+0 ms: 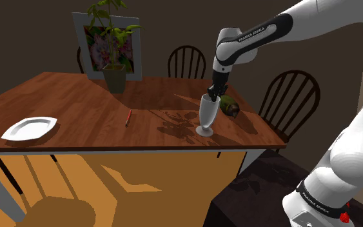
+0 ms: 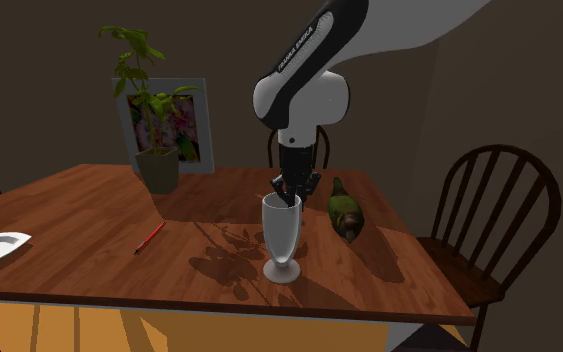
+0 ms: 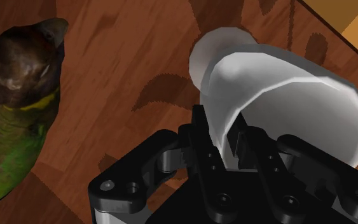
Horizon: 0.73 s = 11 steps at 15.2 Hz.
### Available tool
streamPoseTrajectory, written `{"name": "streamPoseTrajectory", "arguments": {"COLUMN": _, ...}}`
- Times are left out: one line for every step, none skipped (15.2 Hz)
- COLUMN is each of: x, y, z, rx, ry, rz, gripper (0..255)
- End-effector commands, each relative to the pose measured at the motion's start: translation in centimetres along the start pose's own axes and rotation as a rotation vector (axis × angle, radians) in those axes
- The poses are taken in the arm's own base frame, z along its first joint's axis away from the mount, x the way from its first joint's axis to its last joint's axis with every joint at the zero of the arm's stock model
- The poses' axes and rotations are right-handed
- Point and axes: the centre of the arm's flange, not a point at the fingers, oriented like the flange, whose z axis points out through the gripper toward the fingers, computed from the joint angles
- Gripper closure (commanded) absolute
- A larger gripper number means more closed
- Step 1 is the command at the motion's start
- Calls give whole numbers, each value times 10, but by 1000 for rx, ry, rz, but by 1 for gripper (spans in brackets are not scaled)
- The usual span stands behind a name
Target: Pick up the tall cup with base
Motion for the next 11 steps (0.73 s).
{"name": "streamPoseTrajectory", "arguments": {"x": 0, "y": 0, "z": 0, "rx": 0, "ry": -1, "rz": 0, "gripper": 255}}
{"name": "streamPoseTrajectory", "arguments": {"x": 0, "y": 0, "z": 0, "rx": 0, "ry": -1, "rz": 0, "gripper": 255}}
{"name": "streamPoseTrajectory", "arguments": {"x": 0, "y": 0, "z": 0, "rx": 0, "ry": -1, "rz": 0, "gripper": 255}}
{"name": "streamPoseTrajectory", "arguments": {"x": 0, "y": 0, "z": -5, "rx": 0, "ry": -1, "rz": 0, "gripper": 255}}
{"name": "streamPoseTrajectory", "arguments": {"x": 0, "y": 0, "z": -10, "rx": 0, "ry": -1, "rz": 0, "gripper": 255}}
{"name": "streamPoseTrajectory", "arguments": {"x": -1, "y": 0, "z": -15, "rx": 0, "ry": -1, "rz": 0, "gripper": 255}}
{"name": "streamPoseTrajectory", "arguments": {"x": -1, "y": 0, "z": -21, "rx": 0, "ry": -1, "rz": 0, "gripper": 255}}
{"name": "streamPoseTrajectory", "arguments": {"x": -1, "y": -1, "z": -26, "rx": 0, "ry": -1, "rz": 0, "gripper": 255}}
{"name": "streamPoseTrajectory", "arguments": {"x": -1, "y": -1, "z": -31, "rx": 0, "ry": -1, "rz": 0, "gripper": 255}}
{"name": "streamPoseTrajectory", "arguments": {"x": -1, "y": -1, "z": -36, "rx": 0, "ry": -1, "rz": 0, "gripper": 255}}
{"name": "streamPoseTrajectory", "arguments": {"x": -1, "y": -1, "z": -42, "rx": 0, "ry": -1, "rz": 0, "gripper": 255}}
